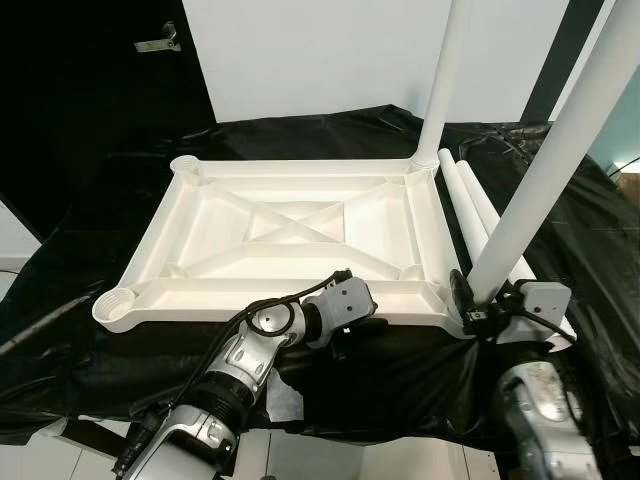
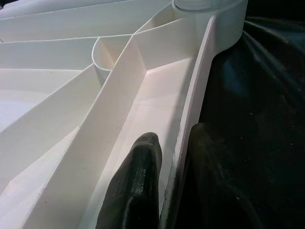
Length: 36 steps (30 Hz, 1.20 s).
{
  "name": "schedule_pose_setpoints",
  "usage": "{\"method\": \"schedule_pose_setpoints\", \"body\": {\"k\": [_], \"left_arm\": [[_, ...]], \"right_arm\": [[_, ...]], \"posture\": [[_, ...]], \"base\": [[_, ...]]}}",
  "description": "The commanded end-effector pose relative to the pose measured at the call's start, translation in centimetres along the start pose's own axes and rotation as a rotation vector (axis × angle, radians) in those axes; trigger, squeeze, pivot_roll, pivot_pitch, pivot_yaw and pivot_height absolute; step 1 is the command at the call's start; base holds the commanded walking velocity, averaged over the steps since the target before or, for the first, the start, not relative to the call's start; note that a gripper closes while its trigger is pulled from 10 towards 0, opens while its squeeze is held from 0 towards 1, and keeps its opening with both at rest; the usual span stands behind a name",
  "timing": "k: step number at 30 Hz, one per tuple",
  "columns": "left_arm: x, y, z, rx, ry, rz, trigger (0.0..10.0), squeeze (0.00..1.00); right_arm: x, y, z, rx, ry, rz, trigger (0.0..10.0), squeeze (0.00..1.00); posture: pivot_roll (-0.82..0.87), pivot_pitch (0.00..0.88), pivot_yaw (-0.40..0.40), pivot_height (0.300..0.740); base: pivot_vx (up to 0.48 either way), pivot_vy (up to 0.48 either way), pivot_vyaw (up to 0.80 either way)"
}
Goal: Building children table
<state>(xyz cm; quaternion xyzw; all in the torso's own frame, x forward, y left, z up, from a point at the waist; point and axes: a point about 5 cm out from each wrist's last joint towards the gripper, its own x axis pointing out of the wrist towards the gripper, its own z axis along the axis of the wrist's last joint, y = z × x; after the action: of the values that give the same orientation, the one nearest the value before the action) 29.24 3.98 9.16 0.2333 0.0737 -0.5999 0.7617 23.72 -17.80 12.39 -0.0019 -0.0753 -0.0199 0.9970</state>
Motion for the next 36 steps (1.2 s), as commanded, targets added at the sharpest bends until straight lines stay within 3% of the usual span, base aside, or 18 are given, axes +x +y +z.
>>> {"method": "schedule_pose_setpoints", "body": {"k": [1, 11, 12, 13, 16, 17, 23, 24, 28, 31, 33, 36], "left_arm": [[0.3, -1.9, -3.0, -0.115, 0.092, -0.012, 10.0, 0.0], [0.3, -1.9, -3.0, -0.118, 0.091, -0.008, 10.0, 0.0], [0.3, -2.0, -3.1, -0.12, 0.093, -0.009, 10.0, 0.0], [0.3, -2.1, -3.2, -0.122, 0.095, -0.01, 10.0, 0.0], [0.3, -2.1, -3.3, -0.123, 0.096, -0.011, 10.0, 0.0], [0.4, -2.1, -3.3, -0.123, 0.096, -0.012, 10.0, 0.0], [0.5, -2.1, -3.2, -0.121, 0.094, -0.016, 10.0, 0.0], [0.6, -2.1, -3.1, -0.119, 0.092, -0.018, 10.0, 0.0], [0.7, -2.0, -3.0, -0.116, 0.089, -0.019, 10.0, 0.0], [0.7, -2.1, -3.1, -0.114, 0.09, -0.024, 10.0, 0.0], [0.7, -2.1, -3.1, -0.114, 0.09, -0.024, 10.0, 0.0], [0.7, -2.1, -3.1, -0.111, 0.091, -0.027, 10.0, 0.0]], "right_arm": [[-0.2, -0.4, -1.2, 0.007, 0.069, -0.043, 0.0, 0.0], [0.8, 0.8, -1.0, 0.005, 0.051, -0.067, 0.0, 0.0], [0.9, 1.2, -1.0, 0.01, 0.048, -0.04, 3.6, 0.0], [0.9, 1.5, -0.9, 0.01, 0.04, -0.008, 10.0, 0.0], [1.0, 1.7, -0.8, 0.01, 0.034, 0.014, 10.0, 0.0], [0.9, 1.7, -0.7, 0.01, 0.03, 0.037, 10.0, 1.0], [0.7, 1.0, -1.1, -0.007, 0.056, 0.07, 10.0, 1.0], [0.5, 0.6, -1.4, -0.032, 0.067, 0.106, 10.0, 0.0], [-0.2, 0.3, -1.5, -0.083, 0.078, 0.217, 10.0, 0.0], [-0.3, -0.4, -0.6, -0.18, 0.044, 0.425, 10.0, 0.0], [-0.3, -0.4, -0.6, -0.18, 0.044, 0.425, 10.0, 0.0], [0.4, -1.0, 0.1, -0.257, 0.021, 0.487, 10.0, 0.0]], "posture": [[-0.07, 0.033, 0.0, 0.74], [-0.06, 0.033, -0.005, 0.74], [-0.06, 0.033, -0.004, 0.74], [-0.07, 0.031, -0.004, 0.74], [-0.07, 0.031, -0.004, 0.74], [-0.07, 0.03, -0.005, 0.74], [-0.08, 0.026, -0.007, 0.74], [-0.08, 0.024, -0.01, 0.74], [-0.08, 0.024, -0.01, 0.74], [-0.1, 0.023, -0.007, 0.74], [-0.1, 0.023, -0.007, 0.74], [-0.1, 0.02, -0.006, 0.74]], "base": [[0.0, 0.0, 0.0], [0.0, 0.0, 0.0], [0.0, 0.0, 0.0], [0.0, 0.0, 0.0], [0.0, 0.0, 0.0], [0.0, 0.0, 0.0], [0.0, 0.0, 0.0], [0.0, 0.0, 0.0], [0.0, 0.0, 0.0], [0.0, 0.0, 0.0], [0.0, 0.0, 0.0], [0.0, 0.0, 0.0]]}}
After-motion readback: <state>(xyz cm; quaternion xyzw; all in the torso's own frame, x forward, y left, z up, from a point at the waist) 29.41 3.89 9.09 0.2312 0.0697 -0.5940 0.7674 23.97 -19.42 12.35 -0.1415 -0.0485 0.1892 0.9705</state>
